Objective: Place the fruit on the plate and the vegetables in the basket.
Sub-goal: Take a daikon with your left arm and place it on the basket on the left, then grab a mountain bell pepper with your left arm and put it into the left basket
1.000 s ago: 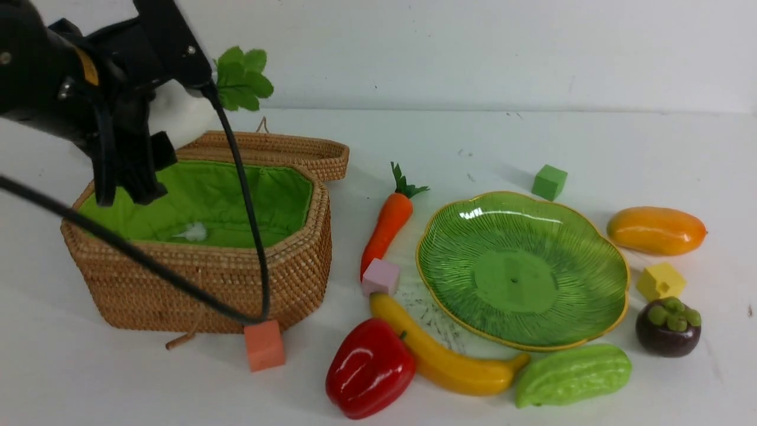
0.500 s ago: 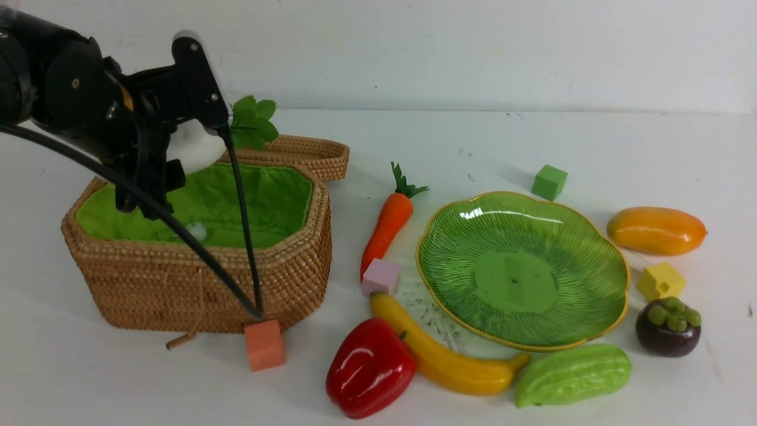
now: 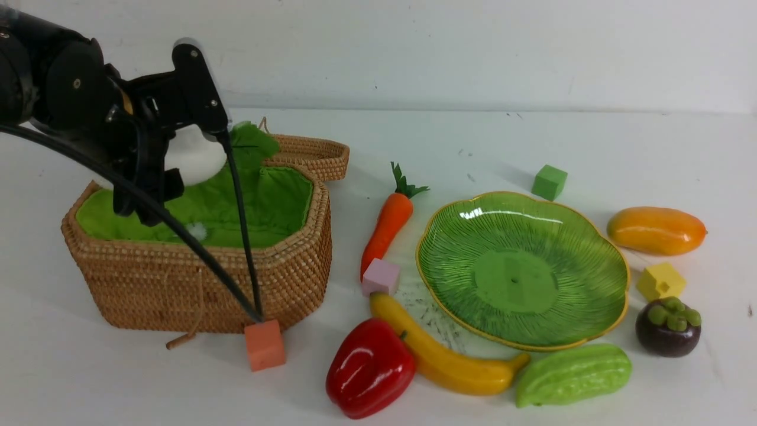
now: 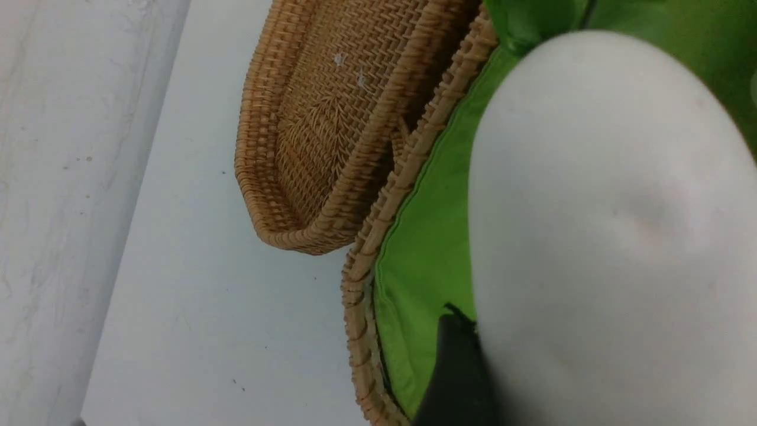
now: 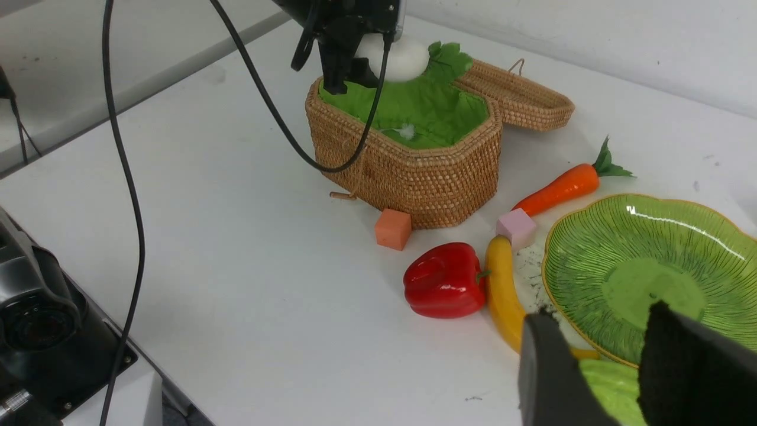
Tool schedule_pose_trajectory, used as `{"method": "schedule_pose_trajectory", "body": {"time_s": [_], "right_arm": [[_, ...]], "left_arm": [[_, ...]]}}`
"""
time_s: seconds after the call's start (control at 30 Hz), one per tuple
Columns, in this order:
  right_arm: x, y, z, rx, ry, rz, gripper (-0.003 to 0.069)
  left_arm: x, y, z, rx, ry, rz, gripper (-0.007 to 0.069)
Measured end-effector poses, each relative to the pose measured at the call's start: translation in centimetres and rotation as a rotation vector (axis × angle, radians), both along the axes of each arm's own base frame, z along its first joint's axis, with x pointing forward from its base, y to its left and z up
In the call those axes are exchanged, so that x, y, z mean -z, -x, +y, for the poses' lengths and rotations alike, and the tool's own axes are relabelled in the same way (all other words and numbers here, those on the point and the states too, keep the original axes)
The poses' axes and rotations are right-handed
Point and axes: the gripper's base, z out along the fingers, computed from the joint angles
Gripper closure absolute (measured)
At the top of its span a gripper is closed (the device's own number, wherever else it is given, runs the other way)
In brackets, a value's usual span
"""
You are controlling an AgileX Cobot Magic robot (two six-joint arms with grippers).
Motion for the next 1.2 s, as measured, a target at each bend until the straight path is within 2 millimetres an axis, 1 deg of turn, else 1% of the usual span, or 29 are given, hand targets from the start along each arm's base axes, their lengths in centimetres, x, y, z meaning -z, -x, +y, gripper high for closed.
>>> {"method": "schedule_pose_trajectory", "body": {"time_s": [0.4,0.53,0.63,0.7,0.8,0.9,0.93,1.0,1.03,1.1,1.13,1.2], "right_arm": [[0.0,0.0,0.0,0.0,0.0,0.0,0.0419],[0.0,0.0,0.0,0.0,0.0,0.0,0.0419],[0.0,0.0,0.0,0.0,0.0,0.0,0.0419],[0.0,0.0,0.0,0.0,0.0,0.0,0.0419],[0.0,0.0,0.0,0.0,0.0,0.0,0.0419],[0.0,0.0,0.0,0.0,0.0,0.0,0.0419],[0.0,0.0,0.0,0.0,-0.001,-0.001,0.0419],[0.0,0.0,0.0,0.002,-0.004,-0.004,0.0419],[-0.1,0.0,0.0,0.002,-0.005,-0.005,0.0419],[-0.1,0.0,0.0,0.002,-0.005,-0.006,0.0422],[-0.1,0.0,0.0,0.002,-0.005,-0.006,0.0424],[-0.1,0.0,0.0,0.002,-0.004,-0.005,0.0424]], "left_arm": [[0.1,0.2,-0.3,-0.015,0.06,0.028,0.008],[-0.5,0.7,-0.3,-0.018,0.073,0.019,0.0062],[-1.4,1.3,-0.3,-0.028,0.111,0.009,0.0048],[-2.0,1.8,-0.5,-0.039,0.162,0.008,0.0049],[-3.2,2.7,-1.0,-0.088,0.313,0.004,0.0078],[-5.0,4.2,-1.7,-0.189,0.564,0.034,0.0183],[-5.7,5.0,-2.0,-0.236,0.668,0.059,0.0255],[-6.6,6.3,-2.3,-0.321,0.816,0.135,0.0405],[-6.8,6.8,-2.4,-0.341,0.844,0.159,0.0471],[-7.4,8.5,-2.4,-0.395,0.893,0.256,0.062],[-7.5,9.2,-2.4,-0.406,0.899,0.281,0.0638],[-7.5,10.0,-2.4,-0.421,0.904,0.311,0.0638]]}}
